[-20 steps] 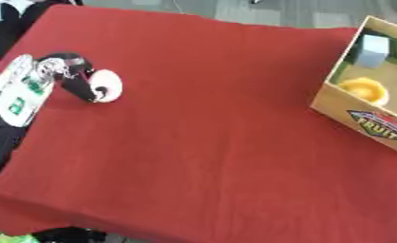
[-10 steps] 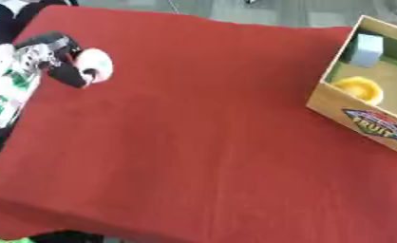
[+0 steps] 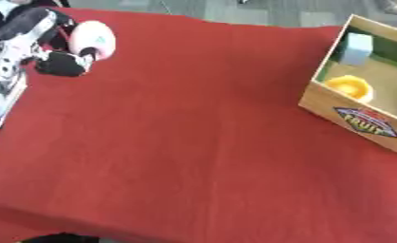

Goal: Pick up the objects with one hand, pass them to the other hand, and then place them into the box on the other side of the table.

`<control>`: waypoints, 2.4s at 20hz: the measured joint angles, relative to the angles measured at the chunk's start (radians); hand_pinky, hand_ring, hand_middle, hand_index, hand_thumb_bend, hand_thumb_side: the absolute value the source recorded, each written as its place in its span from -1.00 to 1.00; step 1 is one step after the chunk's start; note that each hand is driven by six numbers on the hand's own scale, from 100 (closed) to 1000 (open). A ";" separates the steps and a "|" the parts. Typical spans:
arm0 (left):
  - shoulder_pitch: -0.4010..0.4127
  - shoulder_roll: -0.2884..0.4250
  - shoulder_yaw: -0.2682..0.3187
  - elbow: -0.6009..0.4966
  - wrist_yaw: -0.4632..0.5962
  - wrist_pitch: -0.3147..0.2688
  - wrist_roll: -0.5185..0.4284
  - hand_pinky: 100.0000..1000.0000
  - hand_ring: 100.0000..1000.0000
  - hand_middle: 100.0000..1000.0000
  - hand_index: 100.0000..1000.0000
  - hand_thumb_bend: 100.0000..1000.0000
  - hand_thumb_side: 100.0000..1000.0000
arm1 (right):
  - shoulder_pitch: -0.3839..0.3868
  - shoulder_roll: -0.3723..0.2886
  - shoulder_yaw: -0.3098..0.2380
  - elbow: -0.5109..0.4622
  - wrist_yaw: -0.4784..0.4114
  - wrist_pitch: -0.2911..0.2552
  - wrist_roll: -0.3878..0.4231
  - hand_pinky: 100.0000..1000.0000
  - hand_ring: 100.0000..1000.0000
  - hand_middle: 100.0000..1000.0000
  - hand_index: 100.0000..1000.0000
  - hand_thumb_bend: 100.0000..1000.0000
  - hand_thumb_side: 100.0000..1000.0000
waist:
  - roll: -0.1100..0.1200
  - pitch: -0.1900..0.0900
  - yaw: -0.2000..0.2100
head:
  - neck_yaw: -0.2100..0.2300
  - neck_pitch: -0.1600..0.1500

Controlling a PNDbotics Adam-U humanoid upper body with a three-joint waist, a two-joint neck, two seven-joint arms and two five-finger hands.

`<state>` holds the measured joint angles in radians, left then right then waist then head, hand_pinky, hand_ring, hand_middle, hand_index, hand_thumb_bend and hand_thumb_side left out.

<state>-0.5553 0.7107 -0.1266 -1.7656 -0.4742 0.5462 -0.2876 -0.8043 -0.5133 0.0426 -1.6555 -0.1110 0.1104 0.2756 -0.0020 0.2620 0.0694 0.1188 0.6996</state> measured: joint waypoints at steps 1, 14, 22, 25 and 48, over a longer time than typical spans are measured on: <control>0.003 -0.010 -0.005 -0.005 0.016 -0.009 0.027 0.34 -0.06 -0.04 -0.23 -1.00 -0.96 | -0.017 0.006 0.013 -0.010 0.012 -0.002 0.020 0.79 0.94 0.24 0.56 -0.87 -1.00 | 0.000 0.000 0.000 | -0.002 0.000; 0.034 -0.163 -0.087 0.016 0.084 -0.202 0.230 0.35 -0.10 -0.07 -0.26 -1.00 -0.84 | -0.214 0.113 0.181 -0.033 0.145 -0.062 0.224 0.75 0.90 0.33 0.58 -0.58 -0.91 | -0.028 -0.020 -0.026 | 0.003 0.001; 0.056 -0.250 -0.119 0.066 0.053 -0.299 0.275 0.34 -0.12 -0.08 -0.26 -1.00 -0.80 | -0.294 0.248 0.275 0.055 0.275 -0.124 0.319 0.73 0.89 0.35 0.59 -0.40 -0.85 | -0.037 -0.031 -0.042 | 0.003 0.006; 0.057 -0.277 -0.124 0.085 0.051 -0.322 0.290 0.34 -0.12 -0.08 -0.27 -1.00 -0.78 | -0.309 0.294 0.301 0.097 0.321 -0.150 0.342 0.73 0.89 0.35 0.59 -0.39 -0.86 | -0.037 -0.032 -0.043 | 0.002 0.006; 0.072 -0.316 -0.124 0.119 -0.007 -0.446 0.354 0.33 -0.12 -0.09 -0.28 -1.00 -0.75 | -0.342 0.426 0.355 0.312 0.561 -0.270 0.389 0.68 0.84 0.35 0.61 -0.27 -0.75 | -0.048 -0.039 -0.050 | -0.006 0.029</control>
<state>-0.4831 0.3944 -0.2508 -1.6468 -0.4809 0.1006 0.0666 -1.1467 -0.0873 0.3979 -1.3436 0.4502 -0.1597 0.6650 -0.0502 0.2229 0.0190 0.1123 0.7287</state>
